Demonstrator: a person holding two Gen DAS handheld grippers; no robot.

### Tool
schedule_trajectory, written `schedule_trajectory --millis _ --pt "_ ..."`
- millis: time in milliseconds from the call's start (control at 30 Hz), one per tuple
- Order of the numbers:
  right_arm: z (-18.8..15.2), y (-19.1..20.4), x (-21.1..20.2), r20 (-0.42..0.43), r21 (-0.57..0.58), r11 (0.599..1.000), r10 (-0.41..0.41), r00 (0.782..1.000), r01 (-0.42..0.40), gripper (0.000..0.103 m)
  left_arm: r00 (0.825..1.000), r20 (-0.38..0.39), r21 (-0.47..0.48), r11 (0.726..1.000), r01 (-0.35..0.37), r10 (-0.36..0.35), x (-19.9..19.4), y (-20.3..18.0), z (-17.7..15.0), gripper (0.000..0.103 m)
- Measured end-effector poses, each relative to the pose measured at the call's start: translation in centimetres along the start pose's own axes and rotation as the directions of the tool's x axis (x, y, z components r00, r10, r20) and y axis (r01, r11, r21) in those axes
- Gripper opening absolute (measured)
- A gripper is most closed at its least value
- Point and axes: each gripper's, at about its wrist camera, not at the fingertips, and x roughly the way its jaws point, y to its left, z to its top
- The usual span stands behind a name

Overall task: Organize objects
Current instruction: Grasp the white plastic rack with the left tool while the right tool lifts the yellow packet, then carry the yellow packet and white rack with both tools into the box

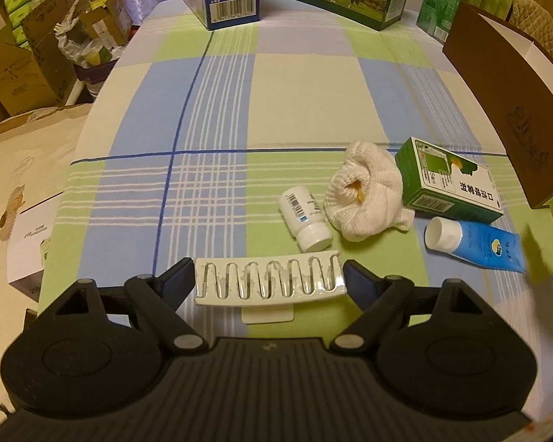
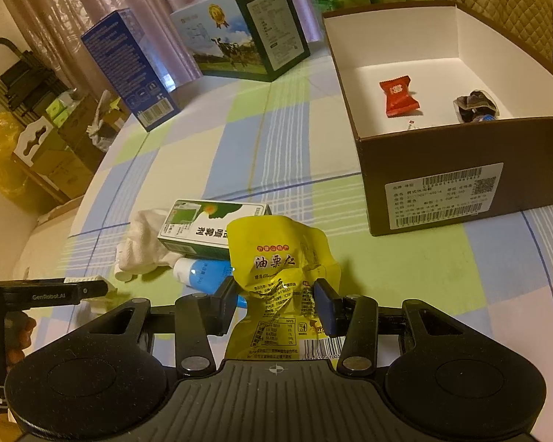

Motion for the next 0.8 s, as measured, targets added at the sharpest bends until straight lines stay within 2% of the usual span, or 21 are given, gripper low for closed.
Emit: schedule_trajectory --millis 400,800 --pt "0.2 0.1 -0.7 0.011 -0.016 0.999 0.028 1.0 -0.028 0.042 0.999 0.028 -0.01 1.0 0.019 -0.019 -2.8 -0.9 -0.8 0.084" --pt "0.4 -1.0 -3.1 0.046 -0.009 0.999 0.051 0.998 -0.051 0.042 0.991 0.103 0.039 0.996 0.086 -0.09 -7.0 -4.8 0.1 0.084"
